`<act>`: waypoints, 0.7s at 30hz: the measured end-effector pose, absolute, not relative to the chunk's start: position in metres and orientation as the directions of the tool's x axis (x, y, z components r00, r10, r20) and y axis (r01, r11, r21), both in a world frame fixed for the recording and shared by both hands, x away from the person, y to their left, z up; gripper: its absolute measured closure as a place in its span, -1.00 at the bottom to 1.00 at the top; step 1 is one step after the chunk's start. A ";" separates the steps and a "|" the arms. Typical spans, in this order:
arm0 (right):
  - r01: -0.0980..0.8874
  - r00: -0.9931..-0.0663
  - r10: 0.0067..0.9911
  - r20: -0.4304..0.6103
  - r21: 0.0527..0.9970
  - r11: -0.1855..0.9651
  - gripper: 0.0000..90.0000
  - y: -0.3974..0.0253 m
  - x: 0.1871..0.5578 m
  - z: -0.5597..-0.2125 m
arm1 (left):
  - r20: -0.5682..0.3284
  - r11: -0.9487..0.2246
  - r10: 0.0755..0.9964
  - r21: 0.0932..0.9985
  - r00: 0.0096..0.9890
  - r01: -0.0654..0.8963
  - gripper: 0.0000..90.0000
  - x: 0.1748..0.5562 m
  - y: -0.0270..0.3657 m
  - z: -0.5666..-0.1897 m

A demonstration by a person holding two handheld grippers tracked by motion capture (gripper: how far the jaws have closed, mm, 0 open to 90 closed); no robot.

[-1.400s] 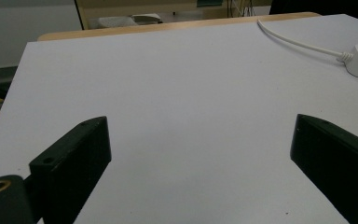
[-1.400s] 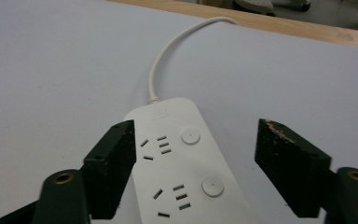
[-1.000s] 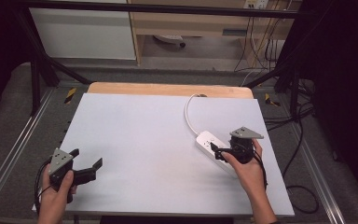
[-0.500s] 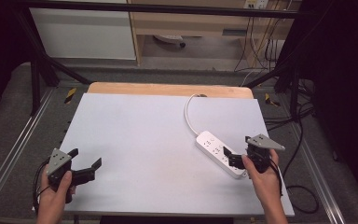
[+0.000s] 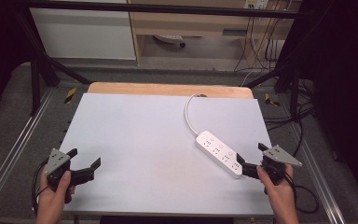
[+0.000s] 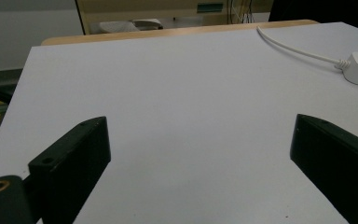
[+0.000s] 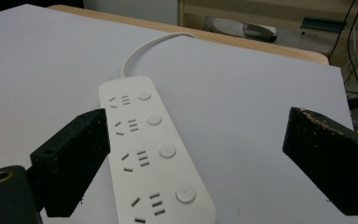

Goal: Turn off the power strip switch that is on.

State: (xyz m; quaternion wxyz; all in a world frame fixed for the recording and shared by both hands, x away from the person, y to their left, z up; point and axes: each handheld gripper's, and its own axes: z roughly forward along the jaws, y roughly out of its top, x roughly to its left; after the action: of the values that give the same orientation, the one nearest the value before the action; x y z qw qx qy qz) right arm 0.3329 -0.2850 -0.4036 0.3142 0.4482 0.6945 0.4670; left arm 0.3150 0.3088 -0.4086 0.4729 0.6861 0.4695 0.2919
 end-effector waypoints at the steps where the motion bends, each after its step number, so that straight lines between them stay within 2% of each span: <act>1: 0.332 -0.401 0.916 -0.014 0.929 0.160 -0.84 -0.287 0.331 -0.404 | -0.045 -0.111 0.920 0.923 0.389 0.368 -0.89 0.315 0.308 -0.409; 21: 0.460 -0.406 0.914 0.012 0.867 0.193 -0.86 -0.312 0.309 -0.434 | -0.039 -0.120 0.918 0.921 0.395 0.371 -0.89 0.316 0.306 -0.409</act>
State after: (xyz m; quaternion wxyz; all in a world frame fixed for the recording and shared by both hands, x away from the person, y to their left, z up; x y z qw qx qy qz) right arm 0.3088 -0.3121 -0.4339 0.2683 0.4742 0.7242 0.4227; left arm 0.3158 0.3062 -0.4094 0.4708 0.6897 0.4672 0.2903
